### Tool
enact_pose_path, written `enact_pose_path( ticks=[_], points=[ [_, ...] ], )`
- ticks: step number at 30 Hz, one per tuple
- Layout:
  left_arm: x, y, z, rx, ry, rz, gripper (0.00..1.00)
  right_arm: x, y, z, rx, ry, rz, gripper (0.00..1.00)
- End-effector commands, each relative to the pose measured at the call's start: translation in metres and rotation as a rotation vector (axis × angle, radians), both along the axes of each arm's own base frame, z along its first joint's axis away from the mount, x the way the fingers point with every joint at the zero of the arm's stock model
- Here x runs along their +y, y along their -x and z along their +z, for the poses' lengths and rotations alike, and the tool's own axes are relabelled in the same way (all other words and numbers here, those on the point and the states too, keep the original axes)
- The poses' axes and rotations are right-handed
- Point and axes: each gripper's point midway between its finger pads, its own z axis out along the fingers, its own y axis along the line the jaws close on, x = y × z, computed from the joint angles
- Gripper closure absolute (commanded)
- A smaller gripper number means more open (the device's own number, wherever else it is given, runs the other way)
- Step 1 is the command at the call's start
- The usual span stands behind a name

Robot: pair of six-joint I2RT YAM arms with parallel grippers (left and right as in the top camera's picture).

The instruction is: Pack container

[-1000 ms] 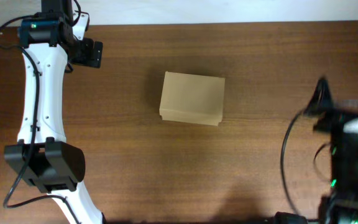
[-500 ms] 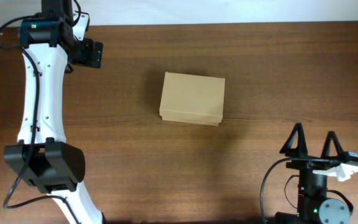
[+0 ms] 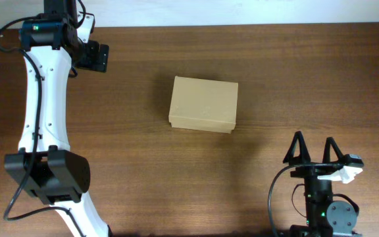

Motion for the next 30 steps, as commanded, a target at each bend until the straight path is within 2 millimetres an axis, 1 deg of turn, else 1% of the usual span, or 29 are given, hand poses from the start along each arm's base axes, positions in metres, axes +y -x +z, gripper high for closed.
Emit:
enact_pose_path(
  ticks=[1,4,9,12,30],
  points=[
    [0.0,0.002,0.02,-0.047,0.002,0.002,0.0,0.003,-0.004,-0.019,0.023,-0.015,0.018,0.0],
    [0.0,0.002,0.02,-0.047,0.002,0.002,0.0,0.004,-0.006,-0.033,0.055,-0.018,0.027,0.01],
    [0.0,0.002,0.02,-0.047,0.002,0.002,0.0,0.005,-0.006,-0.045,0.101,-0.024,0.031,0.0],
    [0.0,0.002,0.02,-0.047,0.003,0.002,0.0,0.005,-0.006,-0.061,0.167,-0.033,0.03,0.01],
    [0.0,0.002,0.02,-0.047,0.002,0.002,0.0,0.005,-0.006,-0.062,0.17,-0.033,0.03,0.01]
  ],
)
